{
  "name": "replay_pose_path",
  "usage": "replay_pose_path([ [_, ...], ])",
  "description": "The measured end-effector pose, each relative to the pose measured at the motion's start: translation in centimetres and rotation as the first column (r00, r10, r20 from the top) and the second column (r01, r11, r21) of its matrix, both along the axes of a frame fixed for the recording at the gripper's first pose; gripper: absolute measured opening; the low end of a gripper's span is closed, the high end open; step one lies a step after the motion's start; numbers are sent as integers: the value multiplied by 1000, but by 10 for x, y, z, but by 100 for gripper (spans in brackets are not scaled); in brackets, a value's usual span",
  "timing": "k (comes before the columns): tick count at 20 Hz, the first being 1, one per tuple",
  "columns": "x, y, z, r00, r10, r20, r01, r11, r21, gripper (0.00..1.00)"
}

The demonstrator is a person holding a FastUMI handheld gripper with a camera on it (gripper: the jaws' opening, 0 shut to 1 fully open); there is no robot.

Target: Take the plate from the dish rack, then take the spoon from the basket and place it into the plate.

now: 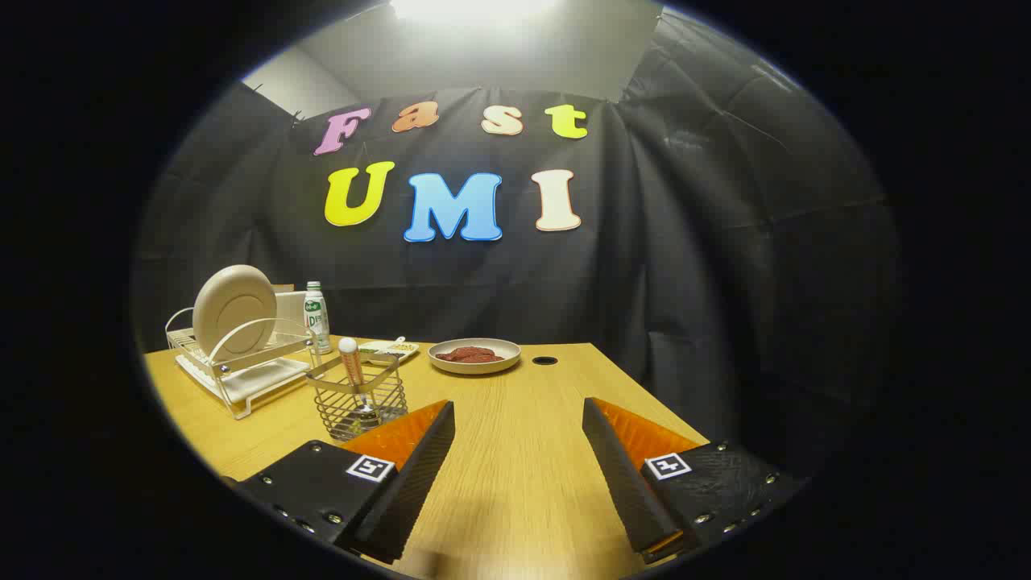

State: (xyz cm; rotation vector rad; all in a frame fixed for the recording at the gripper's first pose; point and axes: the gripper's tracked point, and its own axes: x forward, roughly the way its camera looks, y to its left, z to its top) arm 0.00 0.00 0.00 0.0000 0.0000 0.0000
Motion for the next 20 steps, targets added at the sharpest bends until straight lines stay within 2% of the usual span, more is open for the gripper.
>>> replay_pose_path([
  [2, 5, -1, 0, 1000, -3, 2, 3, 1000, 6, 98],
  [7, 47, -3, 3, 1000, -12, 2, 12, 1000, 2, 98],
  [13, 79, -16, 19, 996, -87, 14, 87, 996, 9, 98],
  [16, 62, -24, 45, 988, -157, 4, 157, 987, -45, 98],
  [20, 14, -23, 88, 965, -264, 2, 263, 962, -72, 98],
])
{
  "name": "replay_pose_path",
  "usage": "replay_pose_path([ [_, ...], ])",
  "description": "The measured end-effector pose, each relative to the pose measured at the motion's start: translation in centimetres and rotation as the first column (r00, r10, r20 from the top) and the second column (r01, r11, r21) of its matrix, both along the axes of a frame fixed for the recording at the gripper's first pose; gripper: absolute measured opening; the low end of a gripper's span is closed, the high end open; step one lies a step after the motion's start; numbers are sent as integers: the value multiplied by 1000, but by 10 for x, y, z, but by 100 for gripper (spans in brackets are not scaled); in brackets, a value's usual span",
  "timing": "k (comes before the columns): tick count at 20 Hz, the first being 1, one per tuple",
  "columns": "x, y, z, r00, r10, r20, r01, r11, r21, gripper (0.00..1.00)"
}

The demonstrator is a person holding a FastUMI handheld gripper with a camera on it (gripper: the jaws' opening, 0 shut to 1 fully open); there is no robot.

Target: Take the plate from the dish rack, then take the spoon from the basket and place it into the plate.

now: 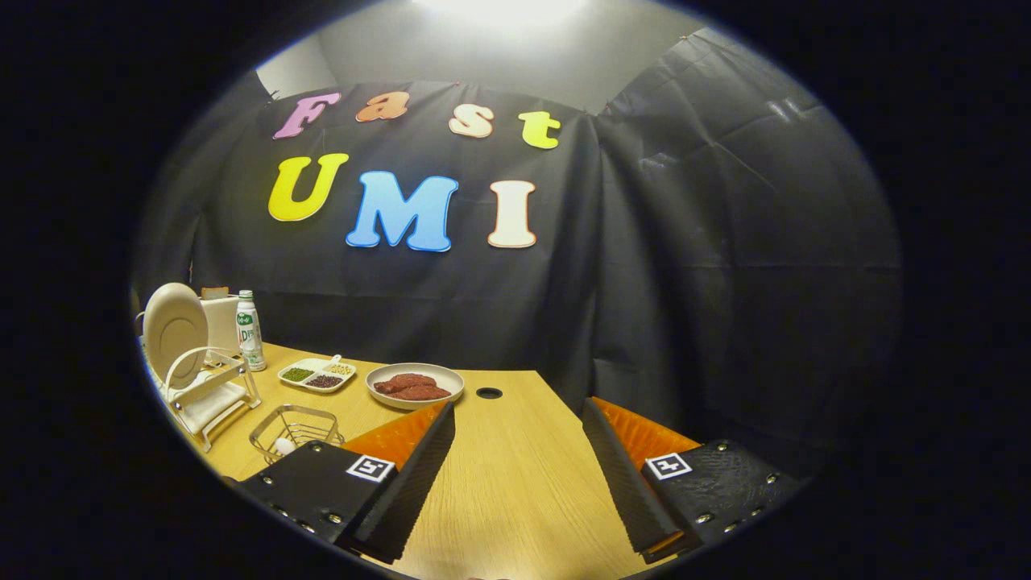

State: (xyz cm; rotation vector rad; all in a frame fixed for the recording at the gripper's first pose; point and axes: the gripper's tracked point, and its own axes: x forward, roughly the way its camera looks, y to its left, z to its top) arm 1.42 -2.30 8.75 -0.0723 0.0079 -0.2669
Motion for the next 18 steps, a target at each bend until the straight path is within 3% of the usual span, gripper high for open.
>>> replay_pose_path([
  [5, -53, 50, 59, 999, -44, 1, 44, 997, -58, 97],
  [14, -69, 238, 117, 987, 158, -36, -158, 987, 1, 97],
  [18, -58, 308, 135, 982, 188, -28, -187, 981, 45, 93],
])
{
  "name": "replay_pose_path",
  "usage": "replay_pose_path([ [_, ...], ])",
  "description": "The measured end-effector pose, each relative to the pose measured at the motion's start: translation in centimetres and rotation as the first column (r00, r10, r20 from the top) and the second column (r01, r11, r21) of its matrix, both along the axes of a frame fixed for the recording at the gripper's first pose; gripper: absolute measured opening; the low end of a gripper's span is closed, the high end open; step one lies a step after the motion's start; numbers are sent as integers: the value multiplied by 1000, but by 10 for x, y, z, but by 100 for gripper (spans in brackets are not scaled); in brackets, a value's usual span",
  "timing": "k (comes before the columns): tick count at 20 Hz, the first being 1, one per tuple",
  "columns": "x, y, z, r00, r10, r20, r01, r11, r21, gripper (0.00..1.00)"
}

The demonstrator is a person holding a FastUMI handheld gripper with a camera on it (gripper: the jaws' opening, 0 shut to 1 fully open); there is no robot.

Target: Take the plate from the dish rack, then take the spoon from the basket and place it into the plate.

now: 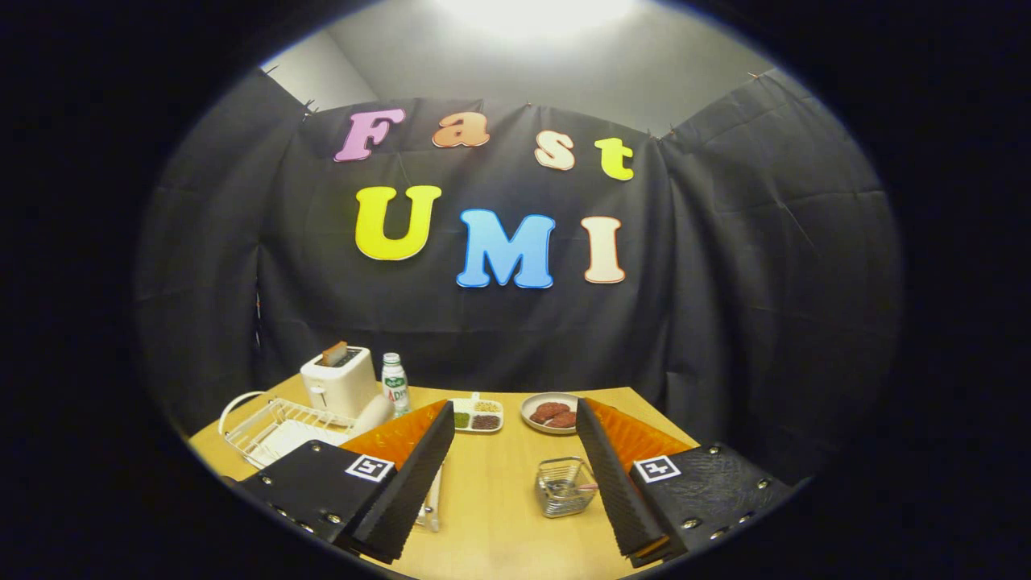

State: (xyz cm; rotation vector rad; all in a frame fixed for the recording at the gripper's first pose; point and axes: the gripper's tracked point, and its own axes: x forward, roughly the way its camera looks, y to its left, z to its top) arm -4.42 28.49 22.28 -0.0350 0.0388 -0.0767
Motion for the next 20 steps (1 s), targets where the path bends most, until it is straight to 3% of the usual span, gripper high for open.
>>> replay_pose_path([
  [4, 20, 51, 5, 999, -41, -23, 41, 999, 13, 84],
  [9, 47, 88, -2, 989, -129, -69, 130, 992, 8, 84],
  [13, 68, 112, -23, 984, -132, -121, 128, 991, -33, 84],
  [15, 76, 119, -36, 977, -146, -154, 140, 989, -49, 65],
  [20, 97, 128, -66, 956, -176, -236, 158, 983, -91, 65],
])
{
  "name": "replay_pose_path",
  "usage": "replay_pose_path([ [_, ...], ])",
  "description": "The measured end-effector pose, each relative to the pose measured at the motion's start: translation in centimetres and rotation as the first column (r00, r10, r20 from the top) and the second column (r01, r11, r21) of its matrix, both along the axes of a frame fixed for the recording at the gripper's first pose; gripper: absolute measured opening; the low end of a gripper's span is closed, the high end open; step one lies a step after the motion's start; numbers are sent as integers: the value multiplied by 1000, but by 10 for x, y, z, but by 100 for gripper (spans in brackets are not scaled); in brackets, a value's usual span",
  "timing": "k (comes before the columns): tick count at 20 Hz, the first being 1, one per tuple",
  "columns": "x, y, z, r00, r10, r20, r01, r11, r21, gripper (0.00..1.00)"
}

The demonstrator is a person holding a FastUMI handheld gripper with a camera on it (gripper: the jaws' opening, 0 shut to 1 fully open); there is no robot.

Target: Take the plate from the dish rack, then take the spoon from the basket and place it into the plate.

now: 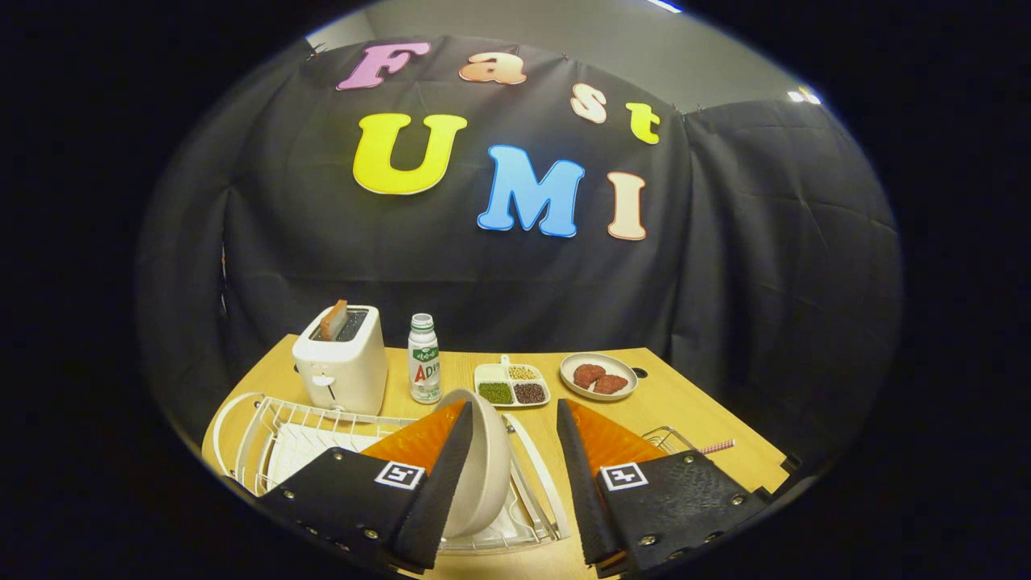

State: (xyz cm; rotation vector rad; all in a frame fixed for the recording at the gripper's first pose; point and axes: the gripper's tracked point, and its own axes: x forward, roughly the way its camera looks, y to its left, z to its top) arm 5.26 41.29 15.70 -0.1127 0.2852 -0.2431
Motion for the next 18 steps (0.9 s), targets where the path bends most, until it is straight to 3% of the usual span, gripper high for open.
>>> replay_pose_path([
  [10, 28, 6, -43, 992, -1, -127, -9, 997, -75, 65],
  [11, 28, 7, -45, 991, 2, -137, -13, 997, -73, 50],
  [14, 27, 4, -46, 987, -1, -162, -15, 995, -95, 46],
  [15, 32, 3, -51, 985, 0, -170, -17, 995, -99, 31],
  [16, 32, 3, -49, 985, -4, -173, -15, 994, -110, 31],
  [18, 28, 5, -47, 982, -8, -187, -18, 990, -138, 17],
])
